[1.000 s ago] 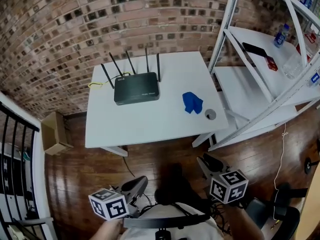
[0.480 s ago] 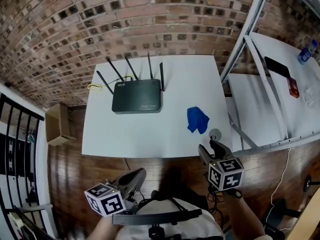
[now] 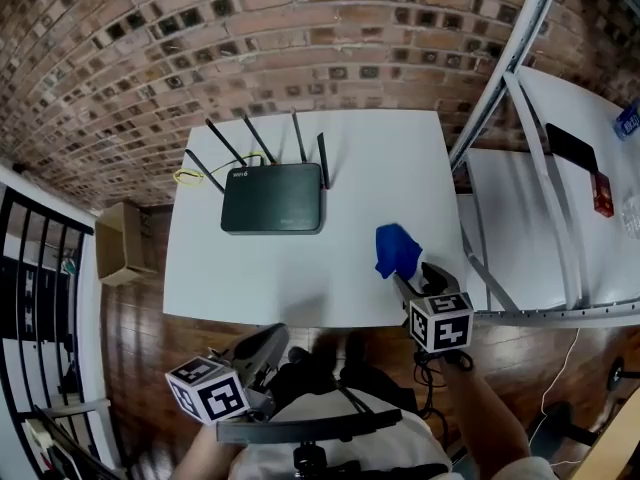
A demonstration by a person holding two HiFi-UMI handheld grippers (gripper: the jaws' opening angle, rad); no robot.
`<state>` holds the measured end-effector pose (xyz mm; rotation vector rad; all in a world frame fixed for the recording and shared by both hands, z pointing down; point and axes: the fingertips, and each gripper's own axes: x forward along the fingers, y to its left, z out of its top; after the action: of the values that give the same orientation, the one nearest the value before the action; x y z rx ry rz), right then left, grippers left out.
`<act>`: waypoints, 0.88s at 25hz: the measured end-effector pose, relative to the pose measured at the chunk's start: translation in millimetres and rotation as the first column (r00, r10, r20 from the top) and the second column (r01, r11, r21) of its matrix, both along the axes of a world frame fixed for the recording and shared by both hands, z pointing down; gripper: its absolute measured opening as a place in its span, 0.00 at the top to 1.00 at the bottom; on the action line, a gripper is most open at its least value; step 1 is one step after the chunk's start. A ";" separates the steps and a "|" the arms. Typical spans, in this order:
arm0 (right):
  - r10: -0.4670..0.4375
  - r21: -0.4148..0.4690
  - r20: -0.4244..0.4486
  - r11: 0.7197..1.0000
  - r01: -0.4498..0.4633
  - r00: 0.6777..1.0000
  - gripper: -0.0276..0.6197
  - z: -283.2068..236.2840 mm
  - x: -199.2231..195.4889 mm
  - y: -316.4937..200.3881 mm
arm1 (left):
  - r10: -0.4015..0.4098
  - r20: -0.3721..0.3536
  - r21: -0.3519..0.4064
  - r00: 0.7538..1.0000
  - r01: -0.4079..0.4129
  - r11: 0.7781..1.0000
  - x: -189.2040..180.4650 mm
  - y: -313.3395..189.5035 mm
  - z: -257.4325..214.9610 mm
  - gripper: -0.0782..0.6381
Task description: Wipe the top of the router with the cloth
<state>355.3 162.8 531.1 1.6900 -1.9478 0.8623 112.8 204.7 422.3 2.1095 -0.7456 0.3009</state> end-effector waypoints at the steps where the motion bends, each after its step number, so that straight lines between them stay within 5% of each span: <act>1: 0.007 -0.015 -0.011 1.000 -0.007 1.000 0.55 5.1 0.6 -6.2 | 0.006 0.005 0.003 1.000 -0.006 1.000 -0.8 -5.8 -0.1 0.85; 13: 0.131 -0.205 -0.198 0.964 -0.172 0.971 0.53 66.9 -19.6 -61.9 | 0.140 -0.007 -0.017 0.990 -0.140 0.990 -68.9 -100.2 22.9 0.85; 18: 0.160 -0.289 -0.312 0.923 -0.254 0.937 0.67 89.9 -23.2 -67.3 | 0.179 -0.015 -0.041 0.984 -0.180 0.983 -105.1 -144.0 27.9 0.85; 22: 0.229 -0.276 -0.333 0.904 -0.326 0.915 0.74 82.1 -31.2 -73.3 | 0.200 -0.031 -0.048 0.979 -0.201 0.978 -127.7 -164.2 29.8 0.85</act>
<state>324.1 89.5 613.2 1.7984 -1.3034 0.9146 -15.0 40.4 452.1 2.1393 -0.5050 0.3960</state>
